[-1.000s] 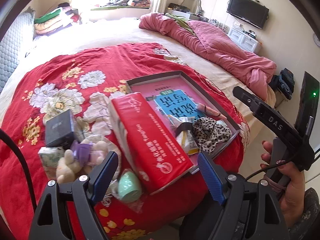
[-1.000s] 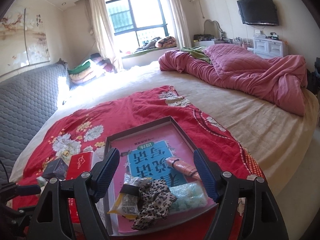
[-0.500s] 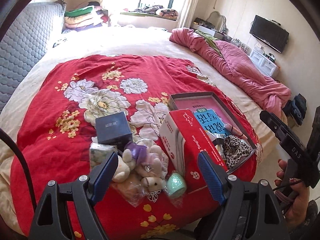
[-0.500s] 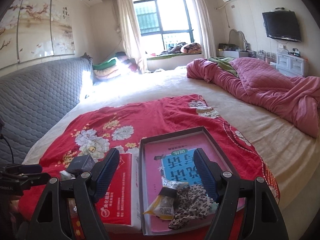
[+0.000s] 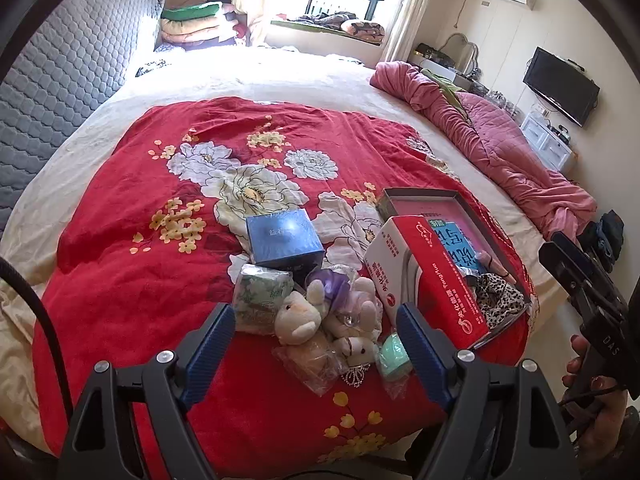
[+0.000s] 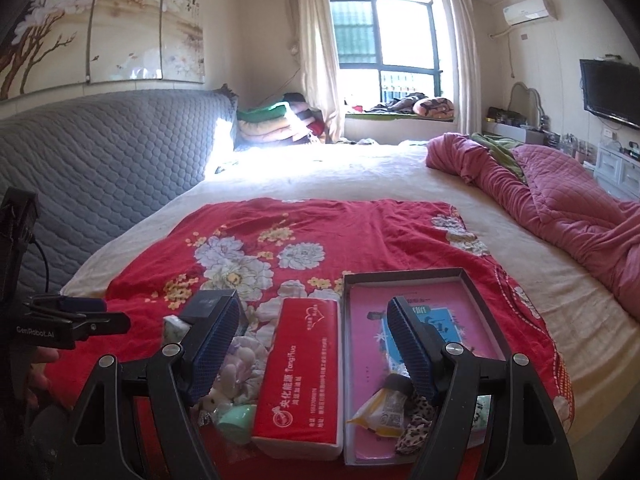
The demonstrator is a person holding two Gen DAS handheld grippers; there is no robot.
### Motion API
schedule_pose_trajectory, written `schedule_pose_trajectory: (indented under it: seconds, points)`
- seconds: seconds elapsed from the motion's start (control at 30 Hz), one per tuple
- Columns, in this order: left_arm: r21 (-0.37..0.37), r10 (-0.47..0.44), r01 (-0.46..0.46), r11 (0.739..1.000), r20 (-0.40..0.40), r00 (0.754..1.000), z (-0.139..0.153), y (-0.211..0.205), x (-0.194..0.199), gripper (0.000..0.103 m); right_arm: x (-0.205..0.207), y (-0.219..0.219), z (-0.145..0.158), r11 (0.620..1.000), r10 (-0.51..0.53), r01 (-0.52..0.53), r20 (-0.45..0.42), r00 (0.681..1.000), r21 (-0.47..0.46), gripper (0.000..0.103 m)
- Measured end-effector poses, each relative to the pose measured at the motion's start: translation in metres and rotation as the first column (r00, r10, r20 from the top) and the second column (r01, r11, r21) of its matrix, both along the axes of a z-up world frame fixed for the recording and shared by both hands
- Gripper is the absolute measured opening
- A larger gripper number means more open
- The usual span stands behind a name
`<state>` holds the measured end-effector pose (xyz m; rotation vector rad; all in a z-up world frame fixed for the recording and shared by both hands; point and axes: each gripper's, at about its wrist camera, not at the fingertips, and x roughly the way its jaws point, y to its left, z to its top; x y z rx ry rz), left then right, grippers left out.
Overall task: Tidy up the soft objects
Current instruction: 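Move both open tools back over the pile of soft items, then grasp the white plush bunny with the left tool while the right tool grasps the mint-green bagged ball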
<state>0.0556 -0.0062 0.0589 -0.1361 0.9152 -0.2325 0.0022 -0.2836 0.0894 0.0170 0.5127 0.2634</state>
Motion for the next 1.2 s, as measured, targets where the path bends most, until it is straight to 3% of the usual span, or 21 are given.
schedule_pose_trajectory:
  seconds: [0.5, 0.73, 1.0, 1.2]
  points:
    - [-0.008, 0.029, -0.029, 1.000, -0.017, 0.999, -0.010, 0.023, -0.006, 0.082, -0.009, 0.042, -0.005, 0.991, 0.114, -0.114, -0.013, 0.993, -0.063, 0.078]
    - [-0.012, 0.020, -0.021, 1.000, -0.047, 0.999, -0.023, 0.022, -0.004, 0.082, -0.006, 0.056, -0.023, 0.980, 0.174, -0.181, -0.088, 0.981, -0.080, 0.078]
    - [0.004, 0.003, -0.003, 1.000, -0.084, 0.996, -0.045, 0.013, -0.002, 0.082, -0.013, 0.092, -0.058, 0.915, 0.257, -0.290, -0.149, 0.955, -0.282, 0.078]
    - [0.012, -0.001, 0.002, 1.000, -0.089, 0.996, -0.058, 0.004, 0.007, 0.082, -0.012, 0.097, -0.082, 0.888, 0.284, -0.335, -0.196, 0.939, -0.316, 0.078]
